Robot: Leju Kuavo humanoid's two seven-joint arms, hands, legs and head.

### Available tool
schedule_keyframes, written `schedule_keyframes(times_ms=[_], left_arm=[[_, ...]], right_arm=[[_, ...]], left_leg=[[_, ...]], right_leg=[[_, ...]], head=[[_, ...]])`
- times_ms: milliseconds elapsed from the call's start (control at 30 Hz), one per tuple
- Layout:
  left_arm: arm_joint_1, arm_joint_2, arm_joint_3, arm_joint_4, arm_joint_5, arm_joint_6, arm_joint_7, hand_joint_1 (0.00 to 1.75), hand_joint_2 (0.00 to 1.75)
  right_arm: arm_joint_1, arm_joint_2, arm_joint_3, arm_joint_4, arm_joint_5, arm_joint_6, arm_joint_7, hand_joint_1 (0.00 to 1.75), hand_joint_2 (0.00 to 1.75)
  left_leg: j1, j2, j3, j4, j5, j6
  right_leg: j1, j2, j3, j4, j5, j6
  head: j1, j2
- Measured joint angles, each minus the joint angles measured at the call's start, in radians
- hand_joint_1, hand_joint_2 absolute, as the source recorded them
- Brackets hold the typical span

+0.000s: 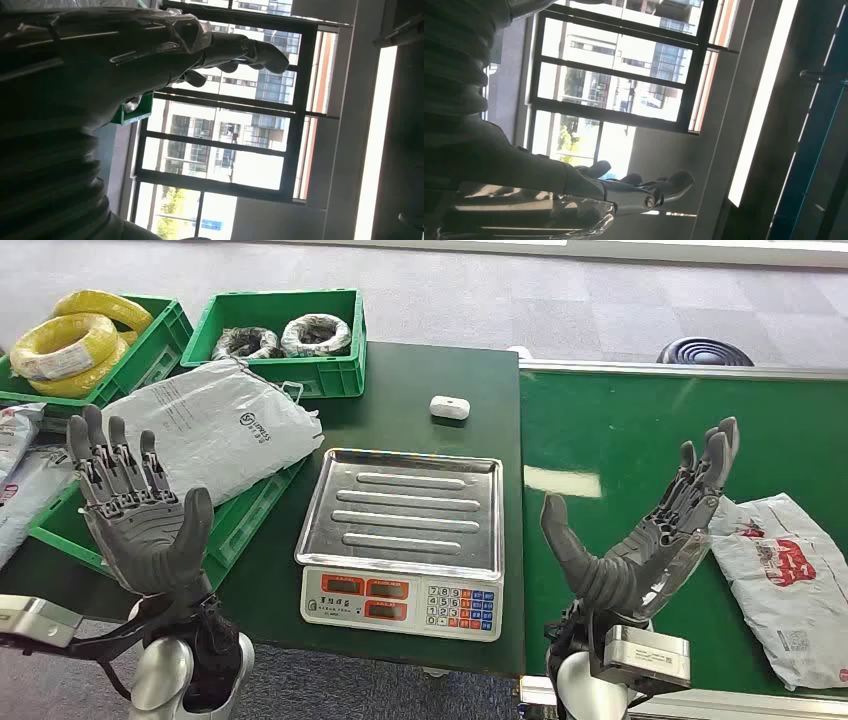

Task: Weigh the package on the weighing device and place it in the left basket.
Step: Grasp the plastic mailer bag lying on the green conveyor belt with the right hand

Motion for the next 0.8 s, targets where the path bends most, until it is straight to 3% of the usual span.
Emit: schedule_keyframes(times_ms=[433, 533, 667, 800], left_arm=[[0.0, 0.0, -0.003, 0.0, 0.007, 0.0, 0.0, 0.0, 1.75], [0.0, 0.0, -0.005, 0.0, 0.008, 0.003, 0.0, 0.0, 1.75], [-0.001, 0.0, -0.005, 0.001, 0.01, -0.001, 0.0, 0.0, 1.75], [-0.001, 0.0, -0.005, 0.002, 0.011, -0.007, 0.0, 0.0, 1.75]], right_arm=[[-0.003, 0.0, 0.001, 0.001, 0.052, -0.008, 0.021, 0.0, 1.75], [-0.03, -0.004, 0.003, 0.014, 0.234, -0.012, 0.132, 0.0, 1.75], [-0.122, -0.013, -0.016, 0.081, 0.591, 0.03, 0.373, 0.0, 1.75], [-0.189, -0.021, -0.044, 0.135, 0.662, 0.053, 0.427, 0.0, 1.75]], left_leg=[[0.0, 0.0, 0.0, 0.0, 0.0, 0.0], [0.0, 0.001, 0.0, 0.0, 0.0, 0.0], [0.0, 0.001, 0.001, 0.0, 0.001, 0.0], [0.0, 0.0, 0.001, 0.0, 0.001, 0.0]], right_leg=[[0.0, 0.0, 0.0, 0.0, 0.0, 0.0], [0.0, 0.0, 0.0, 0.0, 0.0, 0.0], [0.0, 0.0, 0.0, 0.0, 0.0, 0.0], [0.0, 0.0, 0.001, 0.0, 0.0, 0.0]], head=[[0.0, 0.0], [0.0, 0.0], [0.0, 0.0], [0.0, 0.0]])
